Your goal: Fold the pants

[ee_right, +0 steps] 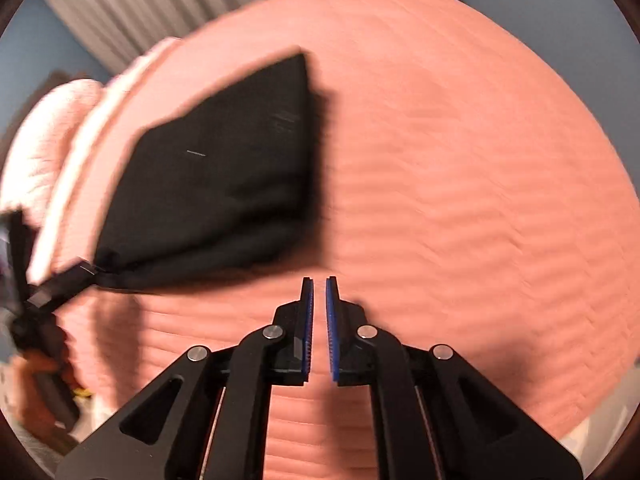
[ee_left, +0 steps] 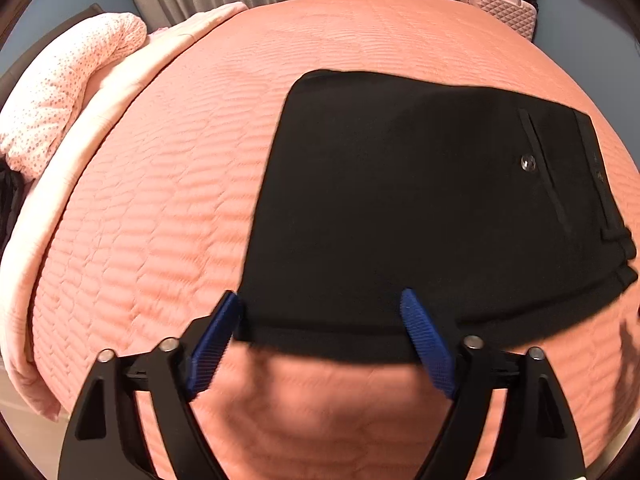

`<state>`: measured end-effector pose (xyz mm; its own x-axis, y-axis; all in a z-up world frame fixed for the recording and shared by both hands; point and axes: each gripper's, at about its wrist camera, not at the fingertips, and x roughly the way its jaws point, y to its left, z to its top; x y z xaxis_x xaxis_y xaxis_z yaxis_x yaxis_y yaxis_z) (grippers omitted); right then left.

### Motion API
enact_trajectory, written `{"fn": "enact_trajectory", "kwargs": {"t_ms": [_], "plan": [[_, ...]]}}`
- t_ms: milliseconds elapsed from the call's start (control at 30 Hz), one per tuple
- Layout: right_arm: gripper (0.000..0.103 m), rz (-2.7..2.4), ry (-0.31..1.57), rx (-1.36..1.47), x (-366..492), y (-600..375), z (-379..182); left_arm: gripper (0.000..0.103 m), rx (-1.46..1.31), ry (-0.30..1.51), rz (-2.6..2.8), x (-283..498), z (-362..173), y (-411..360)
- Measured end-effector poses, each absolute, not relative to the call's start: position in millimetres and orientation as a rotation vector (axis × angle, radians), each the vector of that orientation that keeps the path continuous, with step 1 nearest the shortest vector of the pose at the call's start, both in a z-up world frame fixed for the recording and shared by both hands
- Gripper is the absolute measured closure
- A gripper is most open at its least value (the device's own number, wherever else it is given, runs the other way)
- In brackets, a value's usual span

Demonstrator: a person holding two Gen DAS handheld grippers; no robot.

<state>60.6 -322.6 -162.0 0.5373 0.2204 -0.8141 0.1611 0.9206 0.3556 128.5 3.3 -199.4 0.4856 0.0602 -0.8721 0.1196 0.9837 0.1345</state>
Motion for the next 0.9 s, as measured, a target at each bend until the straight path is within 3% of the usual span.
{"fn": "enact_trajectory", "kwargs": {"t_ms": [67, 133, 267, 400, 500, 567, 600, 833, 900], "plan": [[0.094, 0.102, 0.998, 0.393, 83, -305, -169, 0.018, 0.193, 1.110, -0.013, 119, -207, 13], [0.084, 0.111, 1.048, 0.347, 97, -295, -191, 0.018, 0.198, 1.166, 0.012, 108, -223, 29], [0.082, 0.007, 1.106, 0.356, 77, -317, -196, 0.018, 0.122, 1.161, 0.044, 95, -210, 66], [0.080, -0.029, 1.028, 0.386, 53, -354, -157, 0.018, 0.017, 1.106, 0.024, 124, -168, 82], [0.078, -0.051, 0.971, 0.359, 50, -372, -127, 0.018, 0.129, 1.022, 0.027, 147, -140, 60], [0.049, -0.066, 0.941, 0.363, 47, -372, -119, 0.018, 0.203, 0.967, 0.033, 152, -126, 44], [0.044, -0.065, 0.926, 0.366, 46, -361, -124, 0.018, 0.206, 0.953, 0.035, 153, -123, 40], [0.041, -0.011, 0.936, 0.403, 55, -348, -136, 0.018, 0.151, 0.976, 0.021, 158, -128, 33], [0.030, -0.013, 0.935, 0.416, 64, -346, -138, 0.018, 0.149, 0.984, 0.018, 160, -133, 31]]}}
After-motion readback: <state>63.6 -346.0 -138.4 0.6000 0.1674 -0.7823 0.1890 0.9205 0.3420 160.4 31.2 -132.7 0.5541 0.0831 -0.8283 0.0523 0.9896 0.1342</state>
